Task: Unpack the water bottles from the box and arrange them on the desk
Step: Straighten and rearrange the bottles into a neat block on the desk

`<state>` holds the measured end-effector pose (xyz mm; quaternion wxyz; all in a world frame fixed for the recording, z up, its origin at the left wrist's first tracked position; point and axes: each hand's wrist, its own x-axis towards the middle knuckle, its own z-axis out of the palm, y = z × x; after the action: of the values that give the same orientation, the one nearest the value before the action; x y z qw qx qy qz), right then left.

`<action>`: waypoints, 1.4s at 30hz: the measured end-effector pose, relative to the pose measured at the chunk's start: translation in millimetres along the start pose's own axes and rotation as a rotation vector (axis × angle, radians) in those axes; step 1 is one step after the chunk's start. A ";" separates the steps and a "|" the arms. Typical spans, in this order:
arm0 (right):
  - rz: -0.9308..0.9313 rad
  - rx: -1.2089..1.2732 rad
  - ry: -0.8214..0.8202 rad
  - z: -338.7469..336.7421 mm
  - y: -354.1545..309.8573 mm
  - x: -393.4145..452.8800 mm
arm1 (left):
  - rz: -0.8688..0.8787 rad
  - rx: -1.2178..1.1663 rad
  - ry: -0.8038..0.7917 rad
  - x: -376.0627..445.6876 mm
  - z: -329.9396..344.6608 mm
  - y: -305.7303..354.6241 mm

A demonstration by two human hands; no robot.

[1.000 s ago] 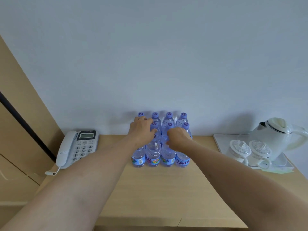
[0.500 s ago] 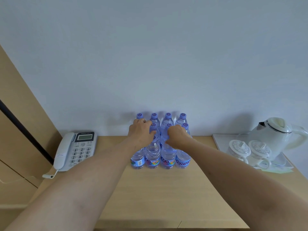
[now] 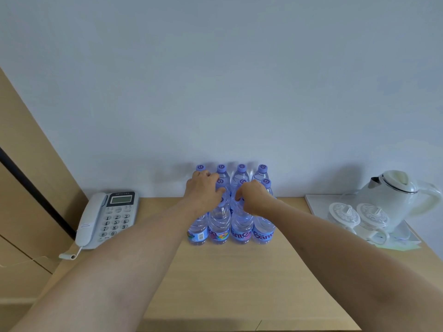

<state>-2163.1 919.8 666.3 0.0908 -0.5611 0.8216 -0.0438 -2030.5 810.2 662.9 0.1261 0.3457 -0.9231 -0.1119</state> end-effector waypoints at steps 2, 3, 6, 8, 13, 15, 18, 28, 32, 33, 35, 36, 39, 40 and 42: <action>-0.011 -0.009 0.002 -0.2 -1.3 -1.0 | -0.004 -0.004 -0.003 -0.4 -0.6 -0.9; -0.020 -0.018 -0.003 0.1 -2.3 -1.1 | -0.004 -0.002 -0.006 -0.8 -0.7 -0.9; -0.021 -0.027 -0.012 1.3 -4.0 -0.1 | -0.004 0.005 -0.018 -1.9 -0.1 -0.3; -0.016 -0.011 -0.014 0.2 -1.9 0.3 | 0.003 0.009 -0.017 -2.4 -0.2 0.2; 0.032 0.021 0.007 0.1 2.3 -2.1 | 0.000 -0.007 -0.005 -2.8 -1.9 -3.0; 0.044 0.016 0.025 1.8 2.0 -2.8 | -0.003 -0.010 0.003 -2.9 -3.0 -5.3; 0.047 0.008 0.009 1.3 0.8 -2.9 | -0.010 -0.005 0.015 -2.4 -4.8 -7.8; -0.087 0.011 0.092 -6.8 -34.7 4.8 | -0.050 -0.018 0.012 -7.6 -8.7 -22.8; -0.020 -0.036 0.030 1.3 -58.5 8.2 | -0.055 -0.024 -0.007 -10.3 -11.2 -32.5; -0.011 -0.052 0.009 3.6 -61.7 8.4 | -0.056 -0.019 -0.006 -11.2 -12.0 -35.2; -0.003 -0.059 -0.016 6.6 -64.8 9.6 | -0.065 -0.012 -0.006 -13.5 -13.2 -40.4; -0.012 -0.059 -0.012 6.8 -65.9 10.1 | -0.070 -0.013 -0.009 -14.5 -14.0 -42.8; -0.047 -0.055 -0.003 5.2 -64.8 12.9 | -0.087 -0.018 -0.026 -15.9 -16.4 -50.0; -0.072 -0.055 0.000 4.6 -63.9 13.3 | -0.093 -0.022 -0.028 -15.9 -17.1 -51.7; -0.101 -0.038 -0.007 3.7 -62.9 15.0 | -0.097 -0.033 -0.026 -15.2 -18.2 -53.1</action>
<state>-2110.1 882.9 672.1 0.0808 -0.6034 0.7927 -0.0306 -1981.4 779.1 662.1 0.1142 0.3863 -0.9049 -0.1376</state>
